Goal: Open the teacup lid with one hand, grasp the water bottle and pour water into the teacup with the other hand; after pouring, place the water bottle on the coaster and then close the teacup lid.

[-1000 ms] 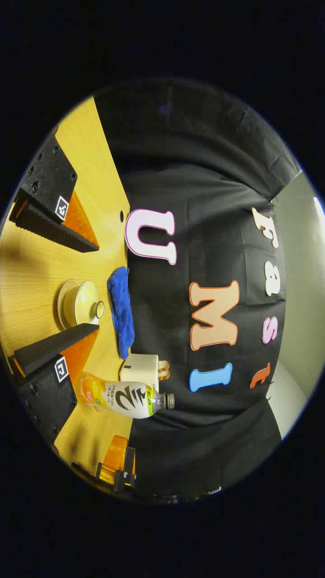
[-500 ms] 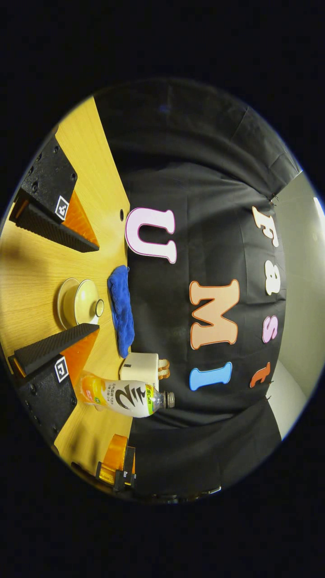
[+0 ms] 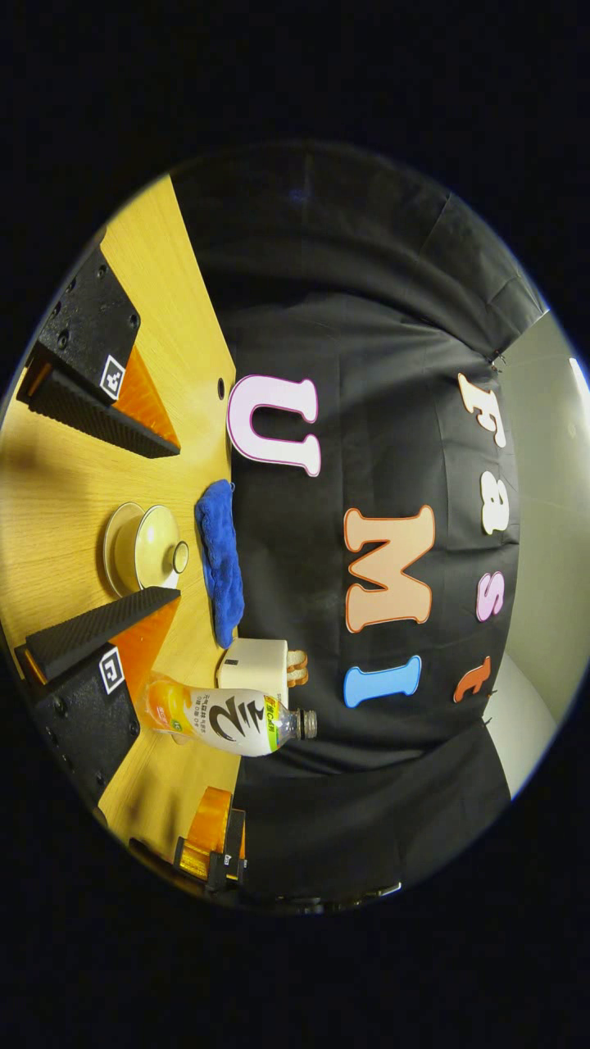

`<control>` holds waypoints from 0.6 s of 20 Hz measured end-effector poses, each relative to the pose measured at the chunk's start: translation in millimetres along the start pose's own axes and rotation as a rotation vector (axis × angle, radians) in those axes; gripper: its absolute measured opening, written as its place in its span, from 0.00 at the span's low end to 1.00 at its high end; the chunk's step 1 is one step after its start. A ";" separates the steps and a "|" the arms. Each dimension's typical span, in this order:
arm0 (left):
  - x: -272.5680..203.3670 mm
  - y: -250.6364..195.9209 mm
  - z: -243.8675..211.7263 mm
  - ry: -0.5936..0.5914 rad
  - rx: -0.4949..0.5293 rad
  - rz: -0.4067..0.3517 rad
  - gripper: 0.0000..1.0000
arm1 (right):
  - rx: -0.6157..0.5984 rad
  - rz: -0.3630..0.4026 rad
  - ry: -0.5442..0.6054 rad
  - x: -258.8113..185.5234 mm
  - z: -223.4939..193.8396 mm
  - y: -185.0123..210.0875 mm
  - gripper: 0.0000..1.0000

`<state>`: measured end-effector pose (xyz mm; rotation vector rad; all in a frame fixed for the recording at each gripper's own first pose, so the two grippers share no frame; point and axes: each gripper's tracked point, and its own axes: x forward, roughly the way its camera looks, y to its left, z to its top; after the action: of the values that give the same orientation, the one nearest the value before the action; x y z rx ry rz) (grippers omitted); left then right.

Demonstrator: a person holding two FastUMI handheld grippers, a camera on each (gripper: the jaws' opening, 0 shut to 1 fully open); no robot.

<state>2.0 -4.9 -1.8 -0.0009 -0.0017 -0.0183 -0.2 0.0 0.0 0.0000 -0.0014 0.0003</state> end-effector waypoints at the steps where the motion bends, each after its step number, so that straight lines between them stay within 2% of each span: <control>1: 0.2 -1.1 -0.1 0.000 0.000 -0.004 0.93 | 0.000 0.000 0.000 0.3 0.7 -0.2 0.95; 3: 0.4 -0.9 0.3 0.000 0.000 -0.007 0.93 | 0.000 0.000 0.000 0.3 0.0 -0.3 0.92; 4: -0.4 -1.5 0.0 0.000 0.000 -0.009 0.93 | 0.000 0.000 0.000 0.8 0.1 0.1 0.99; 5: -0.2 -1.8 0.5 0.000 0.000 -0.010 0.93 | 0.000 0.000 0.000 0.5 0.4 0.0 0.92; 12: 0.7 -5.3 0.1 0.000 0.000 -0.029 0.93 | 0.000 0.000 -0.001 0.1 0.0 -0.2 0.91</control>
<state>2.6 -10.3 -1.7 -0.0009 -0.0020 -0.0477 -0.1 -0.2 0.0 -0.0001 -0.0019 0.0007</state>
